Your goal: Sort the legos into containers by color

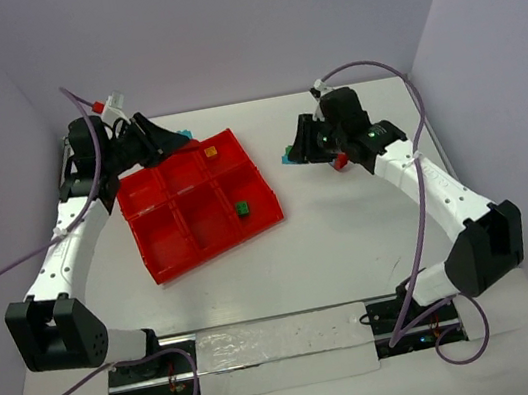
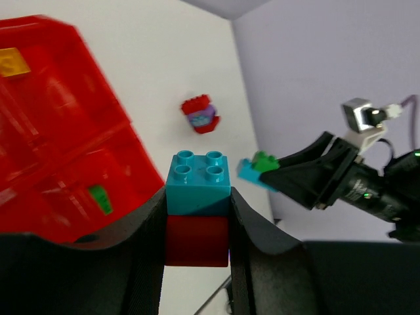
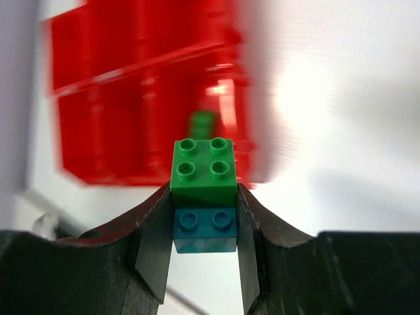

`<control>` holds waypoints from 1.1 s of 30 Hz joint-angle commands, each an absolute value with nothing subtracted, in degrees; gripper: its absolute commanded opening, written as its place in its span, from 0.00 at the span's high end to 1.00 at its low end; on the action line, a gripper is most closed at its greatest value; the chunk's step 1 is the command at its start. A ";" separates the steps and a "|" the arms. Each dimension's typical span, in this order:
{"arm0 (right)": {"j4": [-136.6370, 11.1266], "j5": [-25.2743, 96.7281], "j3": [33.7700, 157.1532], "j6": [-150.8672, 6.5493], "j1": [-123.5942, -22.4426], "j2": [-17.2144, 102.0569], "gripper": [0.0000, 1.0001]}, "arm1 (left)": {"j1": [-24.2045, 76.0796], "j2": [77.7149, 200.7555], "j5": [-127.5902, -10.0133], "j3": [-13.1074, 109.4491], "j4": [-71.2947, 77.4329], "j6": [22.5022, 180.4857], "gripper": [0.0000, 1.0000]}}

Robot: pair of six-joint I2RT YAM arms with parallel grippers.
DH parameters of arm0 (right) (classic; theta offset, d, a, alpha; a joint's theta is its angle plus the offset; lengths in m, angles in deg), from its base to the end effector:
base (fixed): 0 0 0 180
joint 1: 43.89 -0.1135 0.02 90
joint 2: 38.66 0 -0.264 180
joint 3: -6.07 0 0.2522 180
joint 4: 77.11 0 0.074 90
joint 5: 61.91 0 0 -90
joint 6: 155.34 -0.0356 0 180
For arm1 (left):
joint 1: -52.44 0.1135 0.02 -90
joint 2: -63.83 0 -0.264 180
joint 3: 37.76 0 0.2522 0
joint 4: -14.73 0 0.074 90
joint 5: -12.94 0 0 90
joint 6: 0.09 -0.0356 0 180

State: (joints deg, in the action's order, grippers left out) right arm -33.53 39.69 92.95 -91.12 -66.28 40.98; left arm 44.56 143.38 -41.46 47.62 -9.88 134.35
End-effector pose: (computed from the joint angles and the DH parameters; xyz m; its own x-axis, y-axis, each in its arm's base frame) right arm 0.2843 0.1249 0.3405 -0.7208 0.1638 -0.6735 -0.2326 0.8582 0.4576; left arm 0.3146 -0.0645 0.3656 -0.6880 -0.4795 -0.5448 0.2461 0.5520 -0.7967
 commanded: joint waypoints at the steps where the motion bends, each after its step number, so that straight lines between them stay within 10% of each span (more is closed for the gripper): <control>1: -28.41 23.68 92.31 -88.69 -66.30 41.14 1.00 | 44.70 141.58 -46.45 52.32 -20.07 124.72 1.00; 20: -32.50 7.34 91.69 -93.66 -66.30 57.22 0.92 | 41.70 144.68 -49.64 58.07 -24.78 122.01 1.00; 26: -34.20 9.63 89.76 -94.66 -66.30 59.82 0.57 | 41.14 144.04 -49.82 56.96 -23.91 123.28 1.00; 33: -35.84 11.78 87.64 -95.09 -66.39 61.62 0.53 | 41.01 144.29 -48.99 57.74 -22.81 124.28 1.00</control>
